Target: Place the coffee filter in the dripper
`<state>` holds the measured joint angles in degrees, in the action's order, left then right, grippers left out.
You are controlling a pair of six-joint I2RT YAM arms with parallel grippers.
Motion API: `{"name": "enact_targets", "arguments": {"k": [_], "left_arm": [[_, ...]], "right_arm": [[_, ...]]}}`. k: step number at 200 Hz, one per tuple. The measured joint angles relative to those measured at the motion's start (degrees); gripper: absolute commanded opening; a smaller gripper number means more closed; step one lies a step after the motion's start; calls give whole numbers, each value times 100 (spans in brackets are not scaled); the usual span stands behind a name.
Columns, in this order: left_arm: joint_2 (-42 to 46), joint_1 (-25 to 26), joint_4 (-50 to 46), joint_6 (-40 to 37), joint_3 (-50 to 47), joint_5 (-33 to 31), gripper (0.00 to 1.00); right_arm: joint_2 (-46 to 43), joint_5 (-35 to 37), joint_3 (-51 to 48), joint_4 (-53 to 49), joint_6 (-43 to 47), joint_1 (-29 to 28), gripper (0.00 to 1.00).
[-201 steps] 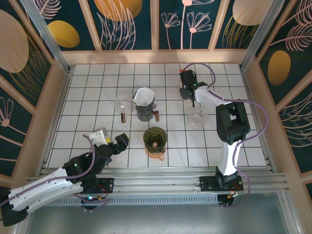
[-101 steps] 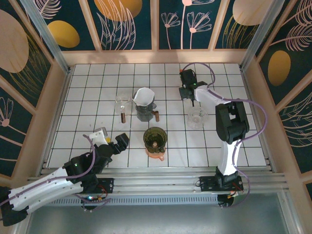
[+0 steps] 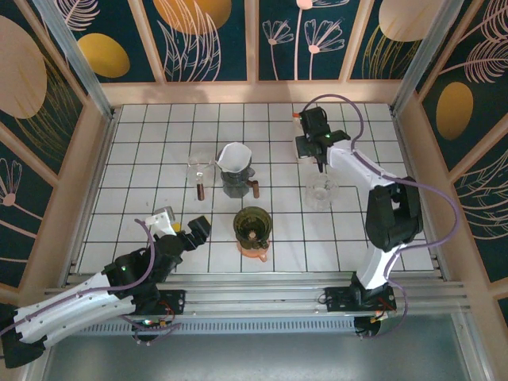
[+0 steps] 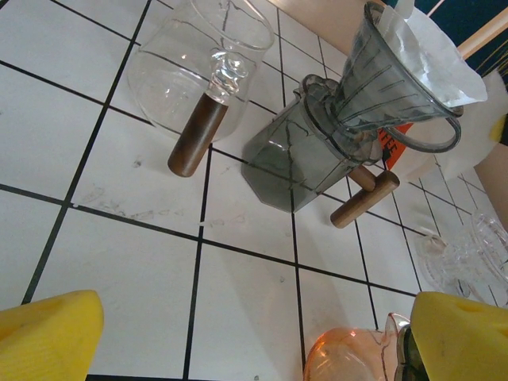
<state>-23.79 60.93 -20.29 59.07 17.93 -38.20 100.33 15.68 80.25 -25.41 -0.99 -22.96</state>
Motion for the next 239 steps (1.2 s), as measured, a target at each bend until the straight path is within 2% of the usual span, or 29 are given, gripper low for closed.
{"name": "enact_targets", "arguments": {"k": [49,96,153,188,239], "left_arm": [[-2,0,42,-101,2,17,99],[-2,0,42,-184,33,17,99],[0,0,48,-323,157,17,99],[0,0,39,-483,264,15,99],[-11,0,44,-721,426,15,99]], "right_arm": [[-857,76,-680,-61,-291,-243,0],[-1932,243,-1119,-212,-634,-745,0],[-3377,4,-1200,-1067,-1364,-1836,0],[-3515,-531,-754,-2149,-1910,-2483,0],[-3405,-1274,140,-3377,-2712,-3097,0]]}}
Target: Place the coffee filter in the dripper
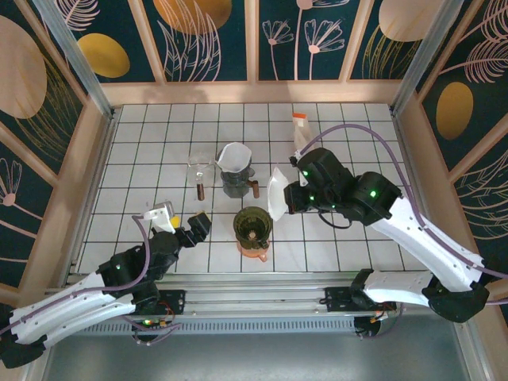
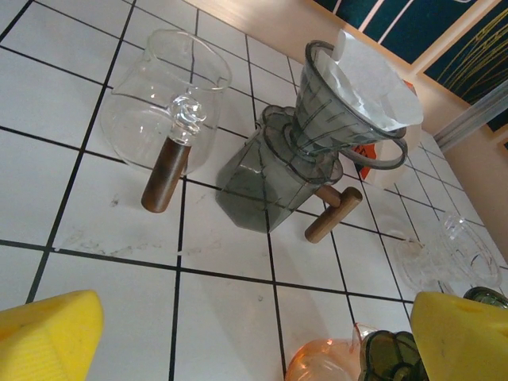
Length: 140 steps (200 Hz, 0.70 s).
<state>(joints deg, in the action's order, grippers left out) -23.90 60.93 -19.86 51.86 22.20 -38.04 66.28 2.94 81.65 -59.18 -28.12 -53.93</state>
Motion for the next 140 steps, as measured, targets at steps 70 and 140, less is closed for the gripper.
{"name": "enact_targets", "arguments": {"k": [70,140], "left_arm": [[-151,0,42,-308,44,24,99],[-177,0,319,-494,44,203,99]], "right_arm": [[1145,-942,1021,-992,-424,-208,0],[2245,-1478,1692,-1569,-376,-155,0]]}}
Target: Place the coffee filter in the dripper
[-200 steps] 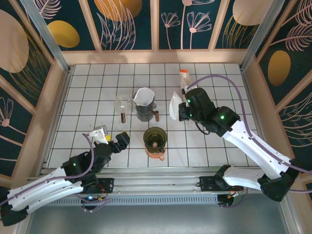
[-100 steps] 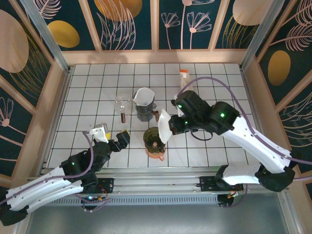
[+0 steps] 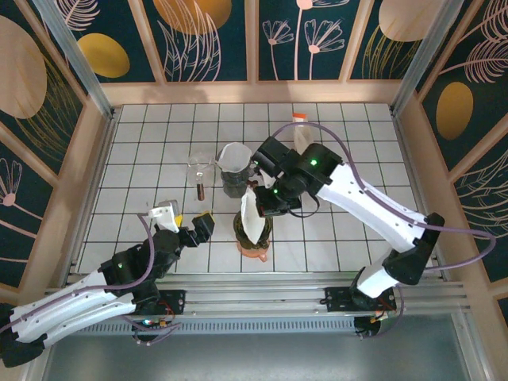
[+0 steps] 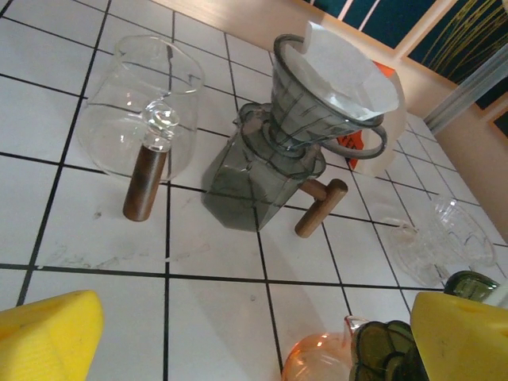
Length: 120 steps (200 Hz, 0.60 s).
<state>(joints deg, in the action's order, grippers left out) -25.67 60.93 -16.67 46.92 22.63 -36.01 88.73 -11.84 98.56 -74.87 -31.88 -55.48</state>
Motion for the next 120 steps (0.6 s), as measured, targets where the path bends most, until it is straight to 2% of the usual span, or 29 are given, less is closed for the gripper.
{"name": "enact_targets", "arguments": {"k": [120], "left_arm": [[-258,0,409,-136,0,348,99]], "right_arm": [[400,22,-94,-111,0,157,0]]}}
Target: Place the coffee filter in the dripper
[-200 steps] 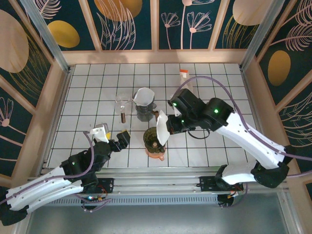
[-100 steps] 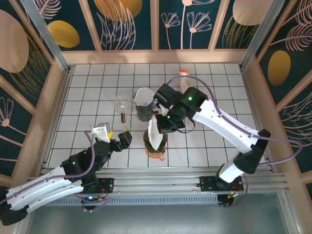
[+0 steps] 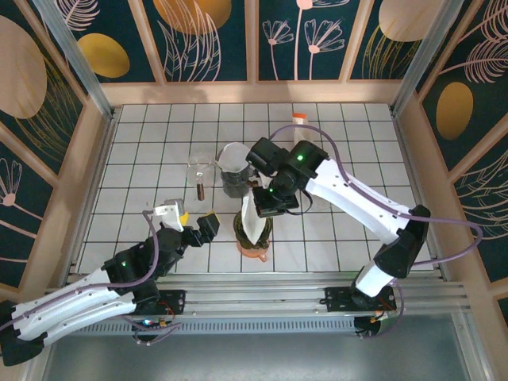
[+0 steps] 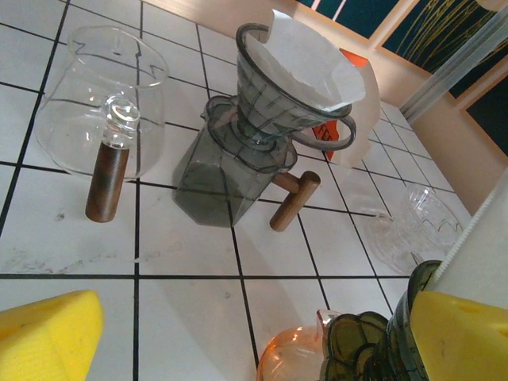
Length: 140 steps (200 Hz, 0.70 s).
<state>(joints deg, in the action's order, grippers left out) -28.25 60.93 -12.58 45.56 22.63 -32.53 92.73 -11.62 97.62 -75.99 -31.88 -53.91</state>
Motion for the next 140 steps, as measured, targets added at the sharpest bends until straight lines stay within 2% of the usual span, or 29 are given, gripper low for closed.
{"name": "enact_targets", "arguments": {"k": [54,72,108,140], "left_arm": [[-149,0,146,-26,42,208,99],[-232,0,212,-44,96,247,99],[-382,0,214,-59,264,396,99],[-428,0,203,-66,411,514,99]], "right_arm": [[81,131,-170,186,0,15,1],[81,216,-190,238,0,20,12],[48,450,-219,330,-2,20,42],[-293,671,-516,599,28,20,51]]}}
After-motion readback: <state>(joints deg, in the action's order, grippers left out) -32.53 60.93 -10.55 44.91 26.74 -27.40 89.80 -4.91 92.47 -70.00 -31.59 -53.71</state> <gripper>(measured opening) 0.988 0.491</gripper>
